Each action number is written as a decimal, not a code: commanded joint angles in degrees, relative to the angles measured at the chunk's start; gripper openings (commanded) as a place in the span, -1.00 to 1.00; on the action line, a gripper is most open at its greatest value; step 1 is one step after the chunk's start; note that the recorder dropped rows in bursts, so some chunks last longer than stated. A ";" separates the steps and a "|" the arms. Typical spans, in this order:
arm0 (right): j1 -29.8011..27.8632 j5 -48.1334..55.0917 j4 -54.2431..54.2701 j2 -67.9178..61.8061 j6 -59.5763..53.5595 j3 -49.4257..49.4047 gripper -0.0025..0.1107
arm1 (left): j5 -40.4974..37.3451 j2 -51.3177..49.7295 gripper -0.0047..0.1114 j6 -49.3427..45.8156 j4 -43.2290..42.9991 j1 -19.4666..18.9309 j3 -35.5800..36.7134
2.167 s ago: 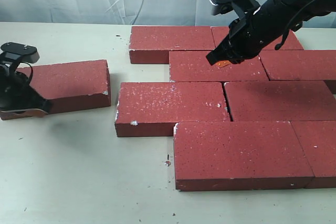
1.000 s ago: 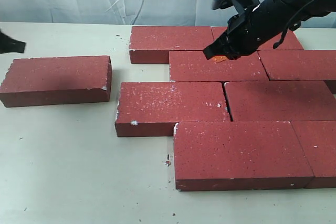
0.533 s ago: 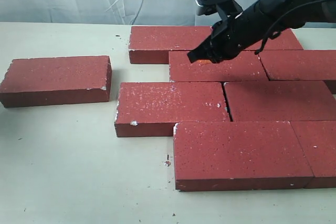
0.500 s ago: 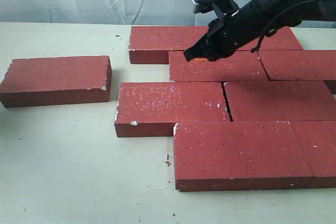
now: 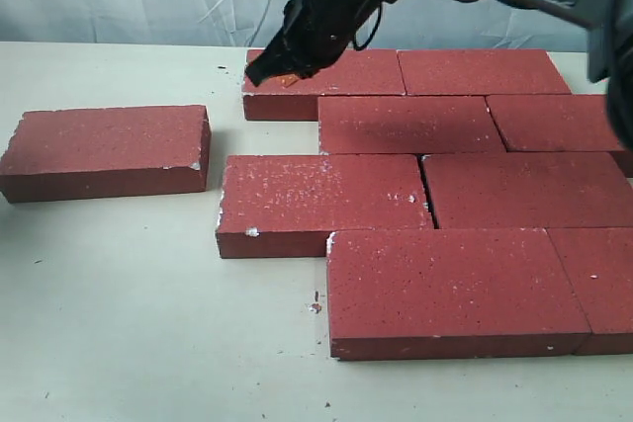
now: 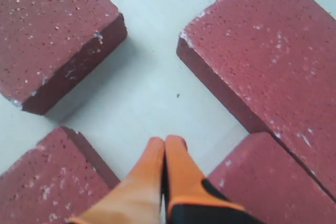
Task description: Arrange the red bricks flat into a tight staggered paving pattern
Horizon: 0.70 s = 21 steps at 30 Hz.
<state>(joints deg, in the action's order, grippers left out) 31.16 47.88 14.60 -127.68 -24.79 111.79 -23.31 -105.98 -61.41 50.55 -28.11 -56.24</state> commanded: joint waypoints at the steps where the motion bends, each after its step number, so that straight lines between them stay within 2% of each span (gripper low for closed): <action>1: 2.45 3.12 -1.67 -6.29 2.32 8.34 -0.97 | -0.29 0.02 -0.92 -0.67 2.06 -0.29 -0.36; 9: 4.64 0.20 -1.80 -14.96 2.45 15.90 -0.97 | -3.01 -3.80 -0.92 -11.46 11.67 -0.29 -0.98; 18: 5.12 -0.26 -0.02 -19.93 2.59 19.53 -0.97 | -5.59 -4.73 -0.92 -13.61 16.64 -0.29 -1.88; 21: 5.61 -0.65 0.68 -21.12 2.59 19.93 -0.97 | -9.80 -4.73 -0.92 -16.31 19.93 -0.29 -1.88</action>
<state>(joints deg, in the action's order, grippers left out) 36.23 48.12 14.41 -148.06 -22.25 130.88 -29.49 -110.78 -75.44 67.45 -28.11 -57.87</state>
